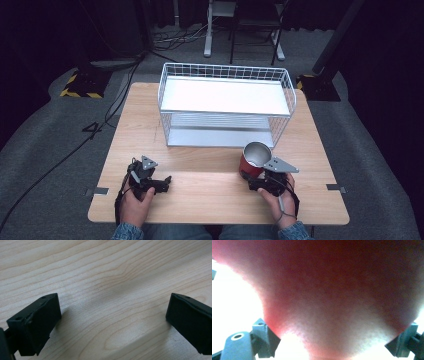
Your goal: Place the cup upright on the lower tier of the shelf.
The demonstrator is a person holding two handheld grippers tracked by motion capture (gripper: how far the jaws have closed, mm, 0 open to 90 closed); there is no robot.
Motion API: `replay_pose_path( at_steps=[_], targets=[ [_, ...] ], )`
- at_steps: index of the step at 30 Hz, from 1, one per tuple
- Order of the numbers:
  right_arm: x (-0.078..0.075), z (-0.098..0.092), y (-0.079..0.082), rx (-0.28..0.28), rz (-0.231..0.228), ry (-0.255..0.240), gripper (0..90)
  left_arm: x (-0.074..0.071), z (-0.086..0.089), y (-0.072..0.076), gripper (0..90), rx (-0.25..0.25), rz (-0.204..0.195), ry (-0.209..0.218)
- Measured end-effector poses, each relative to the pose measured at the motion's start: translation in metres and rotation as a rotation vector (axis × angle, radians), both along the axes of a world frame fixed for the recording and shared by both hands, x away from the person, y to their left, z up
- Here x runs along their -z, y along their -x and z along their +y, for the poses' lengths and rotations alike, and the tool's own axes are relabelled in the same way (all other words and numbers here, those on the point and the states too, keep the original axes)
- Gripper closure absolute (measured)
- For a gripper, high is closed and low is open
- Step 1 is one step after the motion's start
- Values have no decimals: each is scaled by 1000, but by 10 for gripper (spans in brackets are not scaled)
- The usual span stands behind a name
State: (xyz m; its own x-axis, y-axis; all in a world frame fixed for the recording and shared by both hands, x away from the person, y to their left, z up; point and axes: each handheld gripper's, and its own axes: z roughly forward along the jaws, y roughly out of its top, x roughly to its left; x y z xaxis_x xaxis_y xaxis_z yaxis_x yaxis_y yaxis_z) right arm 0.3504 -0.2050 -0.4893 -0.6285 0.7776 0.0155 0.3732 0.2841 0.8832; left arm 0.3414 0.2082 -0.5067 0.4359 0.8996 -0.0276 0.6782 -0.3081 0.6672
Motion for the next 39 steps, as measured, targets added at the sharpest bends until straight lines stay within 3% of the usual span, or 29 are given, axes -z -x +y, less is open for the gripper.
replay_pose_path(
  at_steps=[12, 25, 39],
  targets=[
    [-21, 16, -19, -37, 0, 2, 168, 0, 0, 0, 2, -1, -1, -1],
    [-29, 35, -44, -69, 21, 18, 168, 0, 0, 2, 2, 0, 1, 2],
    [-31, 56, -73, -41, 27, -2, 168, 0, 0, 3, 2, 0, 0, 1]
  ],
)
